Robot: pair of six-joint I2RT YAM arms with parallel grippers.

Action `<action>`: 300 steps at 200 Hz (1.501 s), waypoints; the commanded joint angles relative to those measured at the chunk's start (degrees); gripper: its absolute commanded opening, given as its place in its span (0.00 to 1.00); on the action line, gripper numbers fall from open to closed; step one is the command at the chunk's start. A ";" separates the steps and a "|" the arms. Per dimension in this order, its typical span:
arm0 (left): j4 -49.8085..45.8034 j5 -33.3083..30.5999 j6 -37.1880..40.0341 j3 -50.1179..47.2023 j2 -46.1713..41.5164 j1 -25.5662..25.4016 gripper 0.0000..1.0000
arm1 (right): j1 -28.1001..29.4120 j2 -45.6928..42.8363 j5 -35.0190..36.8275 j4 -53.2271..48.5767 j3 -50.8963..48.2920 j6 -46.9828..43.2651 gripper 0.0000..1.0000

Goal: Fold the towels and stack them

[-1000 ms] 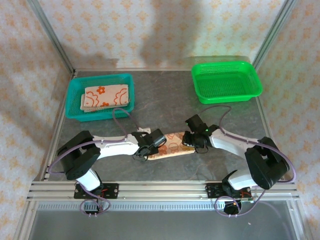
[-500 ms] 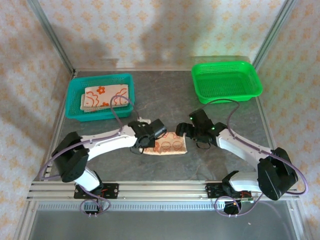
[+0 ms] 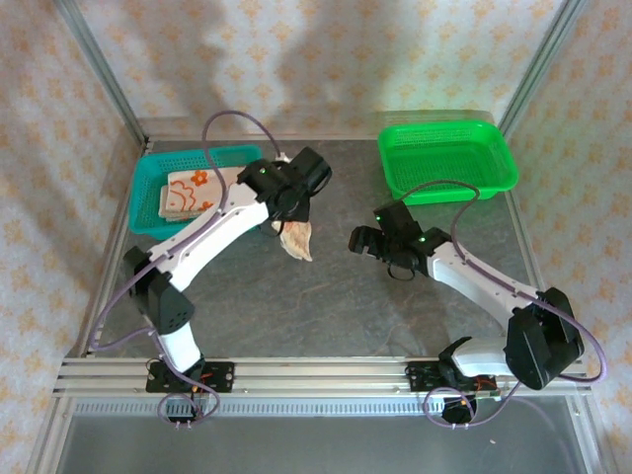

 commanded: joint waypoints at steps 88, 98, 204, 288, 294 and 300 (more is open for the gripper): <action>-14.51 -5.54 16.86 35.16 16.93 12.21 0.00 | -0.29 6.46 2.87 -7.26 9.63 0.15 0.99; -13.87 -5.29 17.90 35.09 16.64 13.48 0.00 | -0.35 7.28 2.54 -7.64 10.39 0.12 0.99; -5.60 -8.07 32.85 30.66 16.25 22.64 0.00 | -0.26 13.69 -0.85 -9.29 15.61 -0.84 0.99; -3.46 -6.33 35.12 26.16 18.87 28.80 0.00 | -0.24 16.21 -1.36 -9.25 17.41 -1.58 0.99; -2.95 -7.06 35.20 25.25 19.12 29.24 0.00 | -0.19 16.41 -1.40 -9.34 17.67 -1.78 0.99; -2.41 -7.79 35.15 24.53 19.25 29.65 0.00 | -0.26 16.55 -1.35 -9.31 17.85 -1.95 0.99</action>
